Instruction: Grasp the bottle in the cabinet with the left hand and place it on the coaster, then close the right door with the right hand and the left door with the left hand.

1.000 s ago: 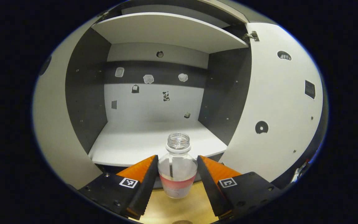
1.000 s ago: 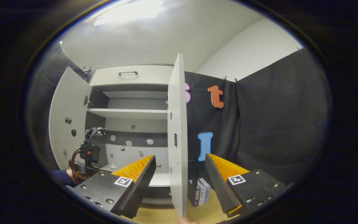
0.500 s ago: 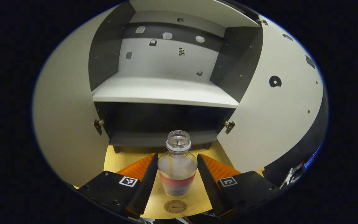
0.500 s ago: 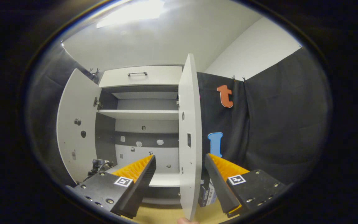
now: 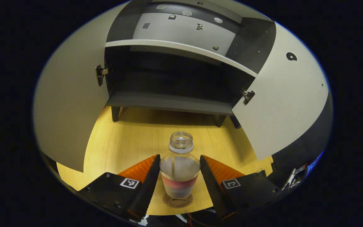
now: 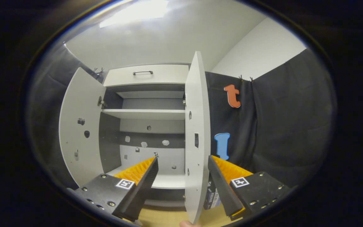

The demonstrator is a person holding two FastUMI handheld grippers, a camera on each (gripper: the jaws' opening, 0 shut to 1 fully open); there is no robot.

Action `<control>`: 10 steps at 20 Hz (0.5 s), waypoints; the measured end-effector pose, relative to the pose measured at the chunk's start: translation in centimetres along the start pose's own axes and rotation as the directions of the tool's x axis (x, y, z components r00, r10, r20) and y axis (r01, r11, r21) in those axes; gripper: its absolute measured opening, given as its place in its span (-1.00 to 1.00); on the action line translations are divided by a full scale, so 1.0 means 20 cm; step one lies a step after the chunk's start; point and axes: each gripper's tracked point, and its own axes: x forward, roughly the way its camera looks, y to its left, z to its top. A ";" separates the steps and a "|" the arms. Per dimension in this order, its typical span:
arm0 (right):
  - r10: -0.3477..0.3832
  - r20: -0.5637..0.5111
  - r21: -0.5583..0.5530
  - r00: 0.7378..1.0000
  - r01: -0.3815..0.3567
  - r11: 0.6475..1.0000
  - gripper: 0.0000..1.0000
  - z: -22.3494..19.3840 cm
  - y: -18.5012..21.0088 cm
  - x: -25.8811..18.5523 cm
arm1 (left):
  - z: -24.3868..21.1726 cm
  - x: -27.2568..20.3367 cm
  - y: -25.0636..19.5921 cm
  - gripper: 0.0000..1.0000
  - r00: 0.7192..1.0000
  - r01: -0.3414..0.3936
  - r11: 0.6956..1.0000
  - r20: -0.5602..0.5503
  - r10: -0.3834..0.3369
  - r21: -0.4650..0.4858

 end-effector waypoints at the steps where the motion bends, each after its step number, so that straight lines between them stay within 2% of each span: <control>1: 0.004 0.001 0.001 1.000 -0.004 1.000 0.91 0.00 0.01 0.01 | -0.04 0.01 0.01 0.60 1.000 -0.006 1.000 -0.015 0.006 -0.005; 5: 0.015 -0.006 -0.012 1.000 -0.015 1.000 0.91 -0.02 0.02 0.03 | -0.13 0.05 -0.02 0.61 0.999 0.026 0.999 -0.038 -0.028 -0.038; 9: 0.021 -0.022 -0.016 1.000 -0.022 1.000 0.91 -0.04 0.03 0.04 | -0.16 0.08 -0.05 0.66 0.997 0.071 0.997 -0.007 -0.071 0.013; 10: 0.019 -0.022 -0.018 1.000 -0.020 1.000 0.91 -0.04 0.03 0.04 | -0.18 0.08 -0.06 0.62 0.997 0.072 0.997 -0.008 -0.072 0.029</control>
